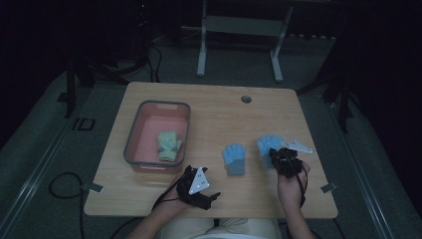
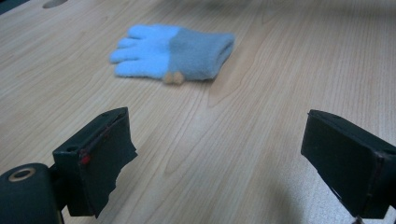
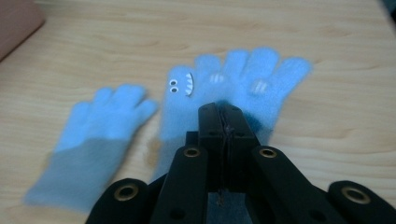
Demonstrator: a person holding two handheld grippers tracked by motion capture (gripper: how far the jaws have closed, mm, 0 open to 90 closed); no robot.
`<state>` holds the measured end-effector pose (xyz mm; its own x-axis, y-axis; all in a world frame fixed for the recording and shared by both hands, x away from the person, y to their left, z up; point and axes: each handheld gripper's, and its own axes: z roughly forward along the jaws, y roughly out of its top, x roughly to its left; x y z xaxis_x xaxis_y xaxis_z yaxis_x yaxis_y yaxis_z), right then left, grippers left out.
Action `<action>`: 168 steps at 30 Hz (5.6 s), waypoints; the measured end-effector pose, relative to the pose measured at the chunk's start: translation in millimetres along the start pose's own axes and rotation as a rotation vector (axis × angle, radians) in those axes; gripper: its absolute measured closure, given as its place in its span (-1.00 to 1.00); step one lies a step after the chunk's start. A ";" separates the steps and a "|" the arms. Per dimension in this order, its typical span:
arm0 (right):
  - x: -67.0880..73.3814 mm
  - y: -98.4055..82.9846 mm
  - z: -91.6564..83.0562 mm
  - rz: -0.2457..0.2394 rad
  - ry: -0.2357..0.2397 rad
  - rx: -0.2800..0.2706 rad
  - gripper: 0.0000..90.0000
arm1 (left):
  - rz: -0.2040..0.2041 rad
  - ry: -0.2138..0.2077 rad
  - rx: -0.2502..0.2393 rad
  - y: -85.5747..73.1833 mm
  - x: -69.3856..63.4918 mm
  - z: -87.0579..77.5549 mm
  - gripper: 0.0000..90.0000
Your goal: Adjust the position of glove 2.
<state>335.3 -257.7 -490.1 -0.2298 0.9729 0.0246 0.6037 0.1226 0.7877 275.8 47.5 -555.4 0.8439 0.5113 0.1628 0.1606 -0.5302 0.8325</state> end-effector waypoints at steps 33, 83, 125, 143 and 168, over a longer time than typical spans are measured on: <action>-10.1 -22.0 27.5 -0.045 0.063 0.073 0.76 | -0.003 -0.004 -0.001 -0.3 -0.1 -0.6 -0.81; -1.6 23.1 17.5 -0.297 0.186 -0.008 0.92 | -0.003 -0.005 0.003 -0.6 -0.3 0.3 -0.81; 56.5 5.0 67.3 -0.385 0.411 0.144 0.91 | 0.002 -0.009 -0.005 -0.6 -0.4 -0.4 -0.81; 43.1 4.3 59.0 -0.299 0.470 0.090 -0.64 | -0.046 -0.019 -0.036 24.1 1.5 4.5 -0.75; 15.3 23.4 70.1 -0.206 0.441 0.069 -0.29 | 0.298 -0.170 0.099 68.3 15.4 80.7 -0.05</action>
<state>399.4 -226.2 -514.5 -0.6420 0.7532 0.1432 0.5577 0.3307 0.7613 341.0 -35.4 -538.7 0.9330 0.2085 0.2934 -0.0638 -0.7064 0.7049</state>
